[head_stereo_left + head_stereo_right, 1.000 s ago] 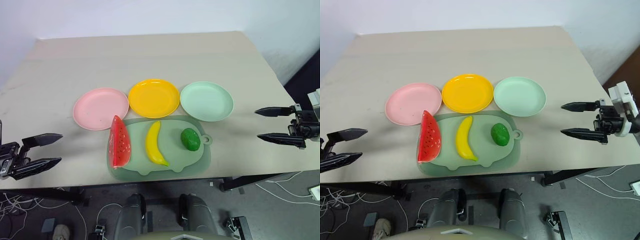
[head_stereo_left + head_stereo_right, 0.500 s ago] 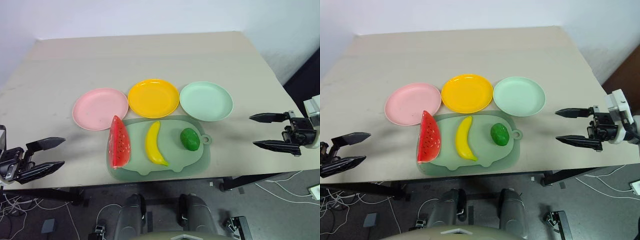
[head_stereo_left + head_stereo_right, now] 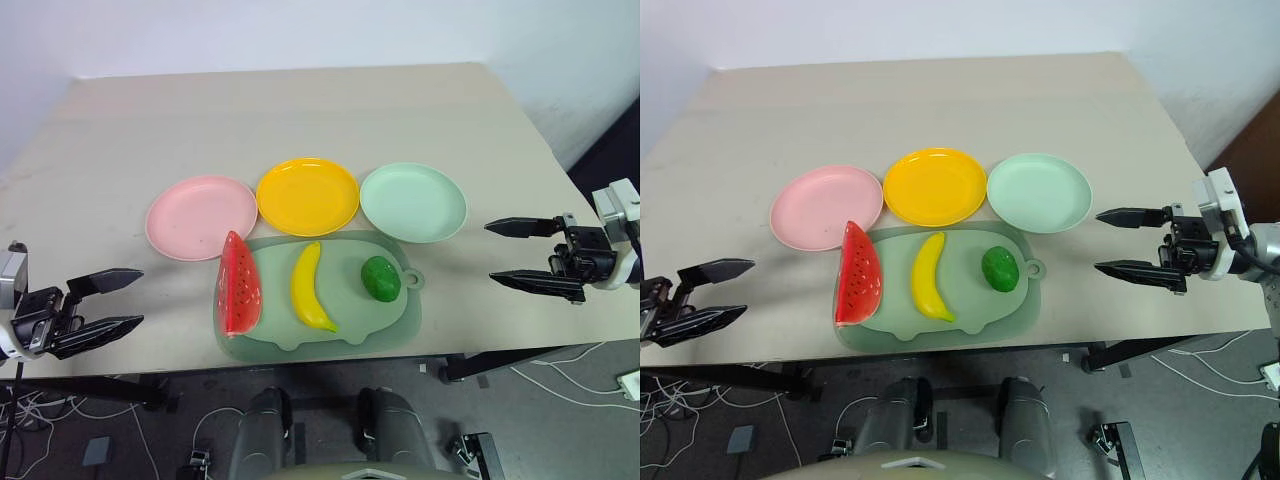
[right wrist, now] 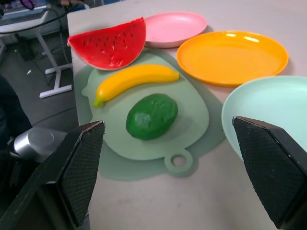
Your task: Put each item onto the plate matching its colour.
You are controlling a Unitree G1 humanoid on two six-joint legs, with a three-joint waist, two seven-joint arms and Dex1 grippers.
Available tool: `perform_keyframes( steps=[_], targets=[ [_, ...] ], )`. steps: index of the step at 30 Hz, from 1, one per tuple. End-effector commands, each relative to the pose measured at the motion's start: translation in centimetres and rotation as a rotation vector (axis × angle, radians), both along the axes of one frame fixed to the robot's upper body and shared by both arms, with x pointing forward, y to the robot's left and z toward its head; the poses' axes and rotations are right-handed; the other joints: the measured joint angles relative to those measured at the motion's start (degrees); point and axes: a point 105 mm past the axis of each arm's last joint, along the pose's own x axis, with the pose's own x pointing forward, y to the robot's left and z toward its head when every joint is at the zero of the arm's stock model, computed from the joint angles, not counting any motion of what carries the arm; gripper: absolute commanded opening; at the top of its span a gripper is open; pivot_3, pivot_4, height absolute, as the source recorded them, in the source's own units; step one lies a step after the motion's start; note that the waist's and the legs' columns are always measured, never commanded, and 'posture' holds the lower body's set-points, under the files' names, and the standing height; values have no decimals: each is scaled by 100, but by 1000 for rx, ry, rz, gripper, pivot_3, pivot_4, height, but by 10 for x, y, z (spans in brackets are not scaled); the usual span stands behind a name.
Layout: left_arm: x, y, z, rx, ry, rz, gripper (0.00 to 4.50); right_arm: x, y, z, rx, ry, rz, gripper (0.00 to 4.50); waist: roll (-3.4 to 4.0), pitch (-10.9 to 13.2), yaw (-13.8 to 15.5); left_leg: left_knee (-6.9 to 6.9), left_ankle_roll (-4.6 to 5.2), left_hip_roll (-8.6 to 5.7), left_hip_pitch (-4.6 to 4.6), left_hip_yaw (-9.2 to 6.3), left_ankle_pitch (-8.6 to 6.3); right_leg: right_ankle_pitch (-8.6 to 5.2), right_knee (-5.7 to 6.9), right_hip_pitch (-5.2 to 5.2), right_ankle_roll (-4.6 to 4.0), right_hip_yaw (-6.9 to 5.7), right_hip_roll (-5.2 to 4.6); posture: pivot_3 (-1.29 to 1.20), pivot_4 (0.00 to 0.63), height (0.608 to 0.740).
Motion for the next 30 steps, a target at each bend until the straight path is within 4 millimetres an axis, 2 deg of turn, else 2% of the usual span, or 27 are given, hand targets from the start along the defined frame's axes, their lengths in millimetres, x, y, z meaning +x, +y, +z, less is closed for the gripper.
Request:
perform_keyframes(
  steps=[1,4,7,8,11,14,17,21,27,30],
  targets=[
    [4,1,4,-4,-15,3,4472,-1,4,11,-16,-131,-5,4500,9,3,-54,-6,2,-14,0,-26,1,1,-2,31,6,-18,-12,0,150,683],
    [8,2,5,-8,-21,11,4472,2,6,10,-20,-153,-32,4500,16,5,-212,-28,36,-173,-10,-307,22,-37,5,171,94,-238,-132,0,150,678],
    [9,0,5,-12,-16,4,4472,7,3,4,-33,-103,-84,4500,-4,-2,-194,-29,67,-513,-8,-724,41,-130,143,173,147,-216,-212,0,150,677],
    [10,-2,5,-16,-15,-2,4472,6,2,3,-35,-103,-91,4500,-3,-2,-155,-15,66,-518,-5,-715,41,-170,200,137,138,-143,-203,0,150,677],
    [14,-9,3,-30,-22,-13,4472,1,2,2,-40,-109,-125,4500,3,0,-41,-29,64,-491,4,-630,41,-166,191,128,126,-150,-203,0,150,677],
    [20,-15,3,-48,-41,-23,4472,-2,1,7,-23,-97,-149,4500,5,1,-1,-19,60,-484,2,-611,41,-157,183,129,117,-146,-203,0,150,677],
    [24,-20,4,-50,-48,-37,4472,3,-2,5,-78,-68,-211,4500,4,1,1,-11,45,-480,0,-598,32,-143,153,138,121,-134,-204,0,150,677],
    [26,-25,5,-41,-47,-66,4472,-1,-1,8,-149,-32,-235,4500,4,1,1,-11,46,-476,0,-585,31,-134,131,132,133,-98,-206,0,150,677],
    [28,-34,-1,-1,-44,-118,4472,1,17,14,-153,21,-310,4500,4,1,-3,-28,48,-458,-3,-546,30,-121,93,128,137,-92,-190,0,150,677],
    [32,-39,-1,16,-64,-136,4472,0,37,8,-146,92,-341,4500,4,1,7,-33,48,-452,-4,-539,30,-116,83,124,135,-88,-185,0,150,677]
  ],
)
